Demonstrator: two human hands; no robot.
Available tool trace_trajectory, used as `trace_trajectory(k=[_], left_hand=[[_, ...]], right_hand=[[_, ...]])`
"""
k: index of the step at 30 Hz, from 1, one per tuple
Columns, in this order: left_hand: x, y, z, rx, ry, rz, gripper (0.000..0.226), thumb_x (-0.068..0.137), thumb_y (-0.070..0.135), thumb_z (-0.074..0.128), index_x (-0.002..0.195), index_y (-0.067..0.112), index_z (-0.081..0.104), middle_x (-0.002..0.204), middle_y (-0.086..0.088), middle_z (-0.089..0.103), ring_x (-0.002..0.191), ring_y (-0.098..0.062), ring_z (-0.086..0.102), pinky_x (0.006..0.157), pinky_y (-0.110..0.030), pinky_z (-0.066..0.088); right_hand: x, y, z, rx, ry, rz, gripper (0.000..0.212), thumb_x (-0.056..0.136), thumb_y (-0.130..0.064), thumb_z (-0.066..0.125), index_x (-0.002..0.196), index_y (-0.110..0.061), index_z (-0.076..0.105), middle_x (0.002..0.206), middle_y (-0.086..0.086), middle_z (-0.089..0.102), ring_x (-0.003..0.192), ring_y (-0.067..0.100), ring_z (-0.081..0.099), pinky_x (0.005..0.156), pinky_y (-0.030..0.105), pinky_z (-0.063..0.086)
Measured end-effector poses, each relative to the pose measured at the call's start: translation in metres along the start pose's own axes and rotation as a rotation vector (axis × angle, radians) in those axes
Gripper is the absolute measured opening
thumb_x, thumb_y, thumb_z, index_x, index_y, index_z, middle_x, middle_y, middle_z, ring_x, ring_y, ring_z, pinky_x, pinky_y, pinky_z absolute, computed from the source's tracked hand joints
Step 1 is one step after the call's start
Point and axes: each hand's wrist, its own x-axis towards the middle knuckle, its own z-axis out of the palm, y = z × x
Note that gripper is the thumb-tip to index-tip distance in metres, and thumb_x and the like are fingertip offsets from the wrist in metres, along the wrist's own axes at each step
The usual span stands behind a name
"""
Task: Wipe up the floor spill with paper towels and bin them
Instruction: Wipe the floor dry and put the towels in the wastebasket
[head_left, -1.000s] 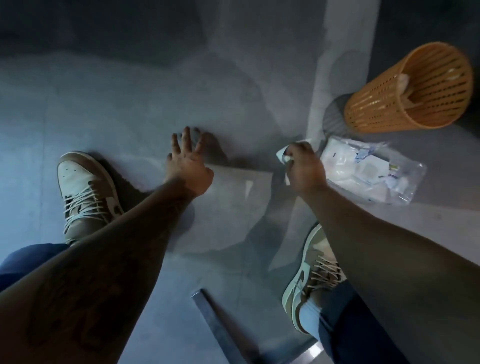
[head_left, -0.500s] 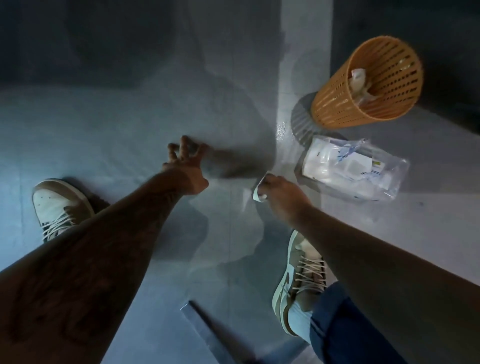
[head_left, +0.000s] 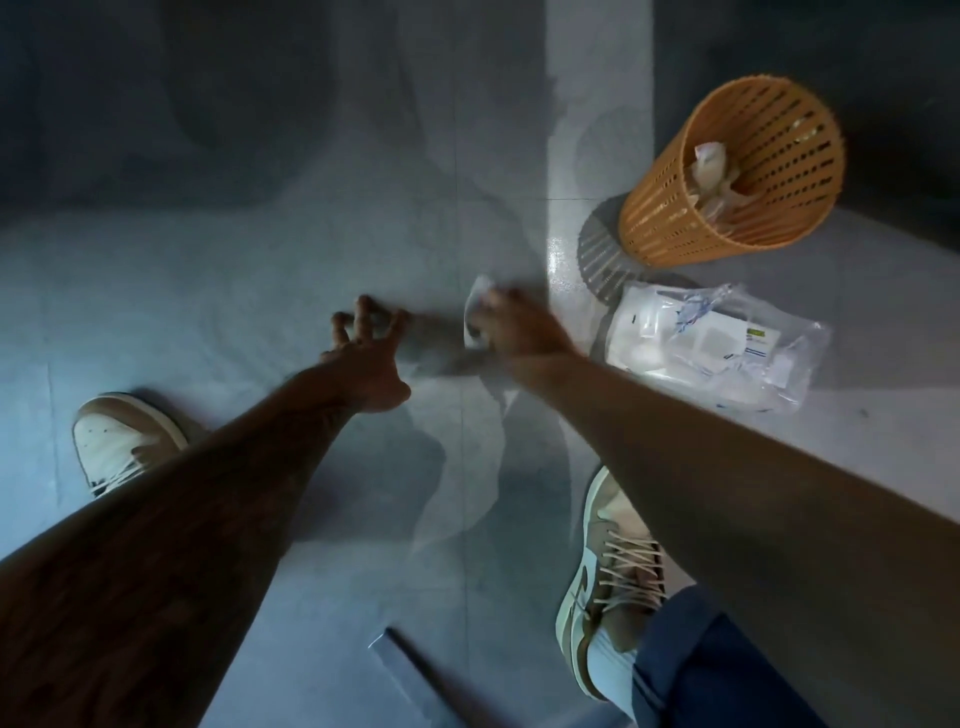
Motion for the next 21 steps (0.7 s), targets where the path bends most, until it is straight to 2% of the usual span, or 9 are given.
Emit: trace_trajectory(k=[3,6,9,10,12,16,17,19,21], left_hand=[[0.001,-0.001,-0.001,-0.008,-0.019,0.009,0.102,0.085,0.027,0.065,0.155,0.042,-0.008,0.16,-0.005,-0.035,0.148,-0.041,-0.024,0.117,-0.061,0.023],[0.001,0.0,0.001,-0.016,-0.008,0.012,0.102,0.085,0.025,0.065,0.156,0.041,-0.007,0.16,-0.006,-0.035,0.148,-0.042,-0.024,0.117,-0.061,0.023],[0.002,0.0,0.002,-0.013,-0.005,0.012,0.102,0.085,0.029,0.065,0.156,0.041,-0.008,0.161,-0.006,-0.034,0.148,-0.043,-0.023,0.116,-0.06,0.025],[0.002,-0.001,0.001,-0.004,-0.006,0.01,0.102,0.085,0.029,0.065,0.156,0.041,-0.008,0.161,-0.006,-0.033,0.148,-0.043,-0.022,0.116,-0.06,0.025],[0.001,-0.002,0.0,0.02,-0.009,0.015,0.099,0.086,0.029,0.062,0.156,0.04,-0.007,0.162,-0.008,-0.031,0.149,-0.044,-0.019,0.116,-0.061,0.025],[-0.002,-0.008,0.004,0.075,0.033,0.027,0.094,0.088,0.021,0.056,0.158,0.035,-0.006,0.164,-0.007,-0.025,0.151,-0.042,-0.015,0.116,-0.059,0.027],[-0.003,-0.01,0.006,0.1,0.06,0.031,0.093,0.089,0.021,0.054,0.159,0.031,-0.007,0.165,-0.007,-0.023,0.151,-0.042,-0.012,0.115,-0.058,0.029],[-0.005,-0.012,0.01,0.129,0.108,0.028,0.09,0.091,0.019,0.052,0.159,0.022,-0.007,0.166,-0.006,-0.019,0.152,-0.04,-0.007,0.114,-0.057,0.031],[-0.007,-0.015,0.01,0.123,0.119,0.027,0.089,0.09,0.016,0.05,0.159,0.018,-0.007,0.167,-0.004,-0.018,0.153,-0.038,-0.006,0.114,-0.057,0.031]], right_hand=[[-0.046,0.028,0.012,-0.017,0.08,-0.079,0.028,0.084,-0.02,0.044,0.092,-0.011,0.069,0.102,0.015,0.065,0.085,0.036,0.065,0.069,0.037,0.056],[-0.02,0.065,-0.016,-0.196,0.109,0.223,0.023,0.089,-0.013,0.051,0.108,-0.009,0.064,0.115,0.018,0.06,0.105,0.036,0.058,0.086,0.039,0.048],[0.029,0.063,-0.039,-0.206,0.173,0.358,0.041,0.09,-0.019,0.025,0.107,-0.006,0.06,0.115,0.023,0.057,0.109,0.04,0.057,0.095,0.049,0.046],[0.043,0.052,-0.04,-0.211,0.178,0.333,0.044,0.091,-0.02,0.022,0.107,-0.007,0.06,0.114,0.023,0.057,0.108,0.039,0.057,0.094,0.046,0.045],[0.054,0.015,-0.027,-0.127,0.106,0.293,0.029,0.096,-0.017,0.038,0.112,-0.009,0.061,0.12,0.02,0.054,0.111,0.036,0.054,0.09,0.037,0.044],[-0.008,-0.032,0.021,-0.068,-0.172,-0.082,0.035,0.099,-0.025,0.044,0.126,-0.01,0.06,0.139,0.02,0.047,0.131,0.034,0.044,0.106,0.04,0.039],[-0.029,-0.026,0.029,-0.097,-0.207,-0.251,0.037,0.096,-0.028,0.043,0.121,-0.01,0.063,0.133,0.02,0.052,0.126,0.034,0.049,0.103,0.041,0.044],[-0.055,0.002,0.032,-0.095,-0.208,-0.401,0.031,0.085,-0.027,0.045,0.097,-0.012,0.069,0.108,0.017,0.062,0.103,0.034,0.062,0.085,0.036,0.054],[-0.051,0.03,0.017,0.013,-0.067,-0.261,0.026,0.081,-0.019,0.049,0.091,-0.013,0.072,0.107,0.014,0.067,0.097,0.034,0.067,0.09,0.025,0.048]])
